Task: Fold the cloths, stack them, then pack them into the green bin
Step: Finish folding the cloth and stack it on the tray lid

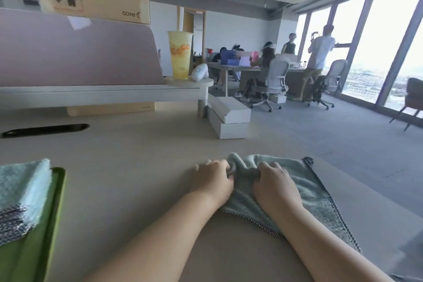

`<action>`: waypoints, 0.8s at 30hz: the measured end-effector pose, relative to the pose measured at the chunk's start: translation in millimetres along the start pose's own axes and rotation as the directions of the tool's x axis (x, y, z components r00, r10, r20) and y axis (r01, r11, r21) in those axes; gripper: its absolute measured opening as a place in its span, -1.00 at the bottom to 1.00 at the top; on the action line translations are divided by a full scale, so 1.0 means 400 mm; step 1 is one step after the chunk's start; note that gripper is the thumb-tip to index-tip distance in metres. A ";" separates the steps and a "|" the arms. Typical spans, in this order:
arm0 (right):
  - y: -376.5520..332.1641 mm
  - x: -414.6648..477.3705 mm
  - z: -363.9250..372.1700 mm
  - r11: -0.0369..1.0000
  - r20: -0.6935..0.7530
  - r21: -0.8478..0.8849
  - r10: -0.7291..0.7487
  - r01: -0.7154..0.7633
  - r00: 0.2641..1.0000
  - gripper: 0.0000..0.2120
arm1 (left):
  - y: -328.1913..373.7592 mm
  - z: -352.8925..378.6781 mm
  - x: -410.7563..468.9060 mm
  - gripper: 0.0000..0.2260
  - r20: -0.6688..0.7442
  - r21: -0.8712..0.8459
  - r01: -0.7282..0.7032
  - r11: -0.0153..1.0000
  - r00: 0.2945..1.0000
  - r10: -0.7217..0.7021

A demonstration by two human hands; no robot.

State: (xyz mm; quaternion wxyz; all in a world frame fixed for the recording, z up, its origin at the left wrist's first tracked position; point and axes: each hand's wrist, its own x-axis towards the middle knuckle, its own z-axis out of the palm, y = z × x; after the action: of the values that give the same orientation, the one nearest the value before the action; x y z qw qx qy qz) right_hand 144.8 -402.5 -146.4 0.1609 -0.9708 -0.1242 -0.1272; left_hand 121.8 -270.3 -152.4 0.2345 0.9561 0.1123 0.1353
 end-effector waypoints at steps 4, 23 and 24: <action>-0.021 0.000 0.001 0.995 -0.071 0.048 -0.079 0.083 0.994 -0.85 | -0.007 -0.030 -0.030 -0.89 -0.133 -0.216 -0.012 0.976 0.991 -0.017; -0.500 -0.062 -0.084 0.674 -0.029 0.596 -0.526 0.437 0.850 -0.71 | -0.314 -0.503 -0.158 -0.84 -0.422 -0.328 0.058 0.943 0.884 -0.201; -0.534 -0.056 -0.100 0.635 0.018 0.636 -0.581 0.439 0.814 -0.69 | -0.335 -0.547 -0.162 -0.84 -0.389 -0.406 0.073 0.911 0.888 -0.245</action>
State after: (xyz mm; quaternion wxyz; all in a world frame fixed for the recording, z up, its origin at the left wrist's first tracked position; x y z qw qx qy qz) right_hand 55.2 -224.7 -56.1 0.4044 -0.7985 -0.4458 -0.0121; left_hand -27.4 -80.8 -43.2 0.3949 0.8257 0.2123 0.3423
